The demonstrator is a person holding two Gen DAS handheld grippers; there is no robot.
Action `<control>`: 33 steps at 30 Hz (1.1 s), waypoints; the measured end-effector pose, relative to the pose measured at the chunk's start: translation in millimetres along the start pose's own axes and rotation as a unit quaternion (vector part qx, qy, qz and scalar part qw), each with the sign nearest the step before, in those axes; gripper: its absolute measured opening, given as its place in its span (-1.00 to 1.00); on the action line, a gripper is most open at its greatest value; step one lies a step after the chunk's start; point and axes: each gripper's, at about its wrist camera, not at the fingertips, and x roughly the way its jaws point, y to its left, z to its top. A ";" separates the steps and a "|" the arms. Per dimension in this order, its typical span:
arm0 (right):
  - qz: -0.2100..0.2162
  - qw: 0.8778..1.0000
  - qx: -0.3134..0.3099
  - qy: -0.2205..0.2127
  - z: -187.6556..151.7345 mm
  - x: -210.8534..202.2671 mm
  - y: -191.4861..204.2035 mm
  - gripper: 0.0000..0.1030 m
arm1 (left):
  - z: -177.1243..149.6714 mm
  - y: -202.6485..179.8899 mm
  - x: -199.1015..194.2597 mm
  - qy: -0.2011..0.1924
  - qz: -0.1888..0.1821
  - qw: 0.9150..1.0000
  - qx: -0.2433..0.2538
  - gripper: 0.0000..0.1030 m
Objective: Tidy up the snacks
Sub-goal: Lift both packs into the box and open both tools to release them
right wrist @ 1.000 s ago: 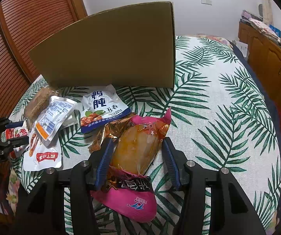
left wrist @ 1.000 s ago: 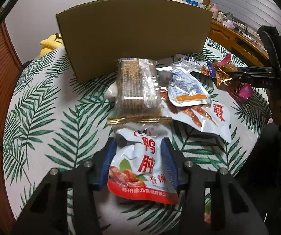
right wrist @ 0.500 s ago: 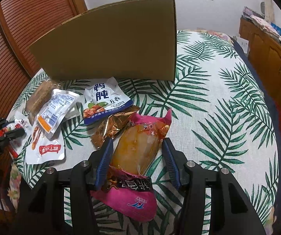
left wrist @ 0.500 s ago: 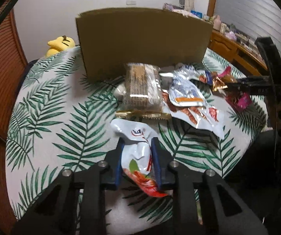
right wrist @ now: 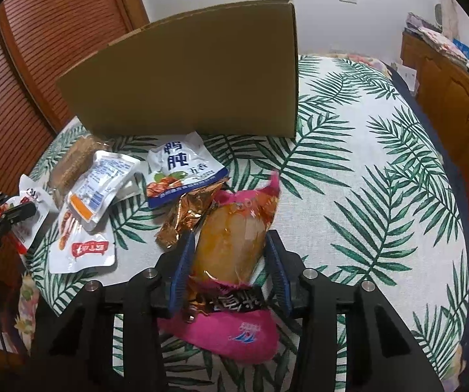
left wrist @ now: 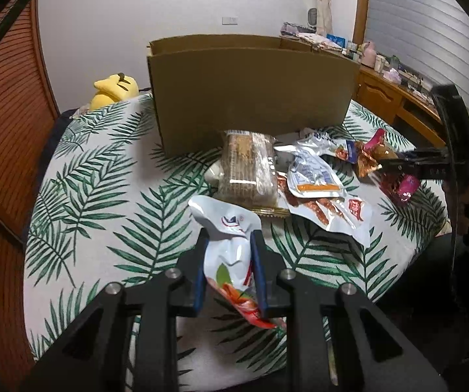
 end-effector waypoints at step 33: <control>-0.029 0.995 -0.030 -0.093 22.1 -69.6 19.7 -0.22 | 65.5 -16.3 -47.4 -0.107 0.005 0.994 0.010 -0.58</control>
